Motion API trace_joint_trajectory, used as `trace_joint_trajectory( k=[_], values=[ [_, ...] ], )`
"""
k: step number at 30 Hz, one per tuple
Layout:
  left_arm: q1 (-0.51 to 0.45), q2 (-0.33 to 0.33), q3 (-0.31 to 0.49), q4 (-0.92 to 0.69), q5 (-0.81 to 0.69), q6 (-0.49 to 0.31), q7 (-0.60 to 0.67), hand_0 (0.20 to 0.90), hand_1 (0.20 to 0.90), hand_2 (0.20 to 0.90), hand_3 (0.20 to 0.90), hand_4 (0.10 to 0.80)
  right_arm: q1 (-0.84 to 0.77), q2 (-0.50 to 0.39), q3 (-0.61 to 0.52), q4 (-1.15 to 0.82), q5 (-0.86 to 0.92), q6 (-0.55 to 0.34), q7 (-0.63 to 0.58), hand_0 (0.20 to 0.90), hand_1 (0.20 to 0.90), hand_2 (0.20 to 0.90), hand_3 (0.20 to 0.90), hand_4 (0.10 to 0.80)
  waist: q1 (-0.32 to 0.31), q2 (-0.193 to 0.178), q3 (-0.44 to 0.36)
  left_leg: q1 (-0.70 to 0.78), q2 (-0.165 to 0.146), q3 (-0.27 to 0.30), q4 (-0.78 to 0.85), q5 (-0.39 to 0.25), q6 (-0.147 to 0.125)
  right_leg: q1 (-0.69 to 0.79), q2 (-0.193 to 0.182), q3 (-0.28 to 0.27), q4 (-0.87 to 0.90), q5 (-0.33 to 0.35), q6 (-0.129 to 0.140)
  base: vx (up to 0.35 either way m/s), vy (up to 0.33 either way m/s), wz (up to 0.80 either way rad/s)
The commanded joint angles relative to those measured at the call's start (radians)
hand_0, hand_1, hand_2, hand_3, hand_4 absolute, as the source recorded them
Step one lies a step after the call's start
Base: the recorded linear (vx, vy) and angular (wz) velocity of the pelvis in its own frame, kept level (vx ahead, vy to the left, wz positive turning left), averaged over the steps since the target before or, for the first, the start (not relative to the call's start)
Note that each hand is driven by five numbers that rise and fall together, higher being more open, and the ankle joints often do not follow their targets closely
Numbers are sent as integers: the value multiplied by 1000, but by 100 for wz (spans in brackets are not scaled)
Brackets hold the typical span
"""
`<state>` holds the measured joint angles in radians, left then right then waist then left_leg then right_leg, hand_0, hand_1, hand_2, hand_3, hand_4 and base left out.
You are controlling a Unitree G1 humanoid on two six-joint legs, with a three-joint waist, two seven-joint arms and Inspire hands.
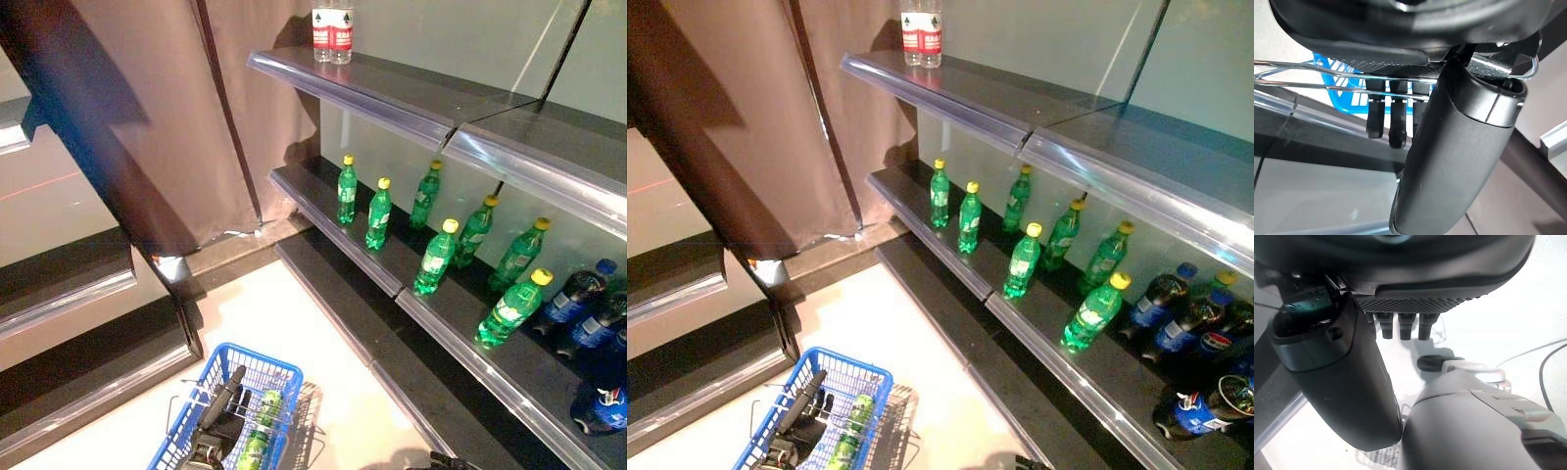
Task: Pick up the drink and place into the basket.
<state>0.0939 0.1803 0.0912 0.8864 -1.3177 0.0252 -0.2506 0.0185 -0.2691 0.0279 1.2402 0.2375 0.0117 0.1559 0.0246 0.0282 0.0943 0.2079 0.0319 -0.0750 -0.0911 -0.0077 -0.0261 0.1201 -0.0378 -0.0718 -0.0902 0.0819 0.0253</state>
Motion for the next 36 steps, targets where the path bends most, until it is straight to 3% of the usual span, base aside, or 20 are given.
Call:
trace_joint_trajectory(
  k=[1, 10, 27, 32, 36],
  values=[
    [-129, 40, 40, -142, -22, -80, -126, 300, 300, 300, 200, 100, -28, -31, 13, 44, -4, -18, 1, 900, 900, 900, 900, 800, 15, 14, -59, -16, -85, 86, 15, -77, 26, 50, 28, 16, 9, -100, 24, 0, 0, 0],
    [-132, 30, 50, -152, -26, -137, -129, 300, 300, 300, 200, 100, -24, -23, 14, 47, -2, -15, -7, 900, 900, 900, 900, 800, 20, 13, -56, -11, -86, 80, 11, -76, 28, 56, 27, 2, 15, -105, 23, 0, 0, 0],
    [-137, 35, 69, -150, -55, -139, -123, 300, 300, 300, 200, 100, -14, -19, 20, 48, 6, -49, 11, 900, 900, 900, 900, 800, 14, 12, -59, -5, -86, 72, 10, -79, 30, 57, 30, 14, 27, -116, 22, 9, 2, 0],
    [-131, 37, 72, -164, -60, -135, -109, 300, 300, 300, 200, 100, -10, -15, 36, -2, 44, -91, 88, 900, 900, 900, 900, 800, 12, 9, -54, -5, -87, 73, 10, -80, 31, 55, 30, 15, 29, -114, 23, 0, 0, 0],
    [-124, 30, 62, -186, -58, -143, -93, 300, 300, 300, 200, 100, -12, -11, 108, -149, 14, -131, 147, 900, 900, 900, 900, 800, 10, 5, -48, -7, -87, 74, 10, -76, 31, 54, 27, 13, 26, -109, 23, 0, 0, 0]
  ],
)
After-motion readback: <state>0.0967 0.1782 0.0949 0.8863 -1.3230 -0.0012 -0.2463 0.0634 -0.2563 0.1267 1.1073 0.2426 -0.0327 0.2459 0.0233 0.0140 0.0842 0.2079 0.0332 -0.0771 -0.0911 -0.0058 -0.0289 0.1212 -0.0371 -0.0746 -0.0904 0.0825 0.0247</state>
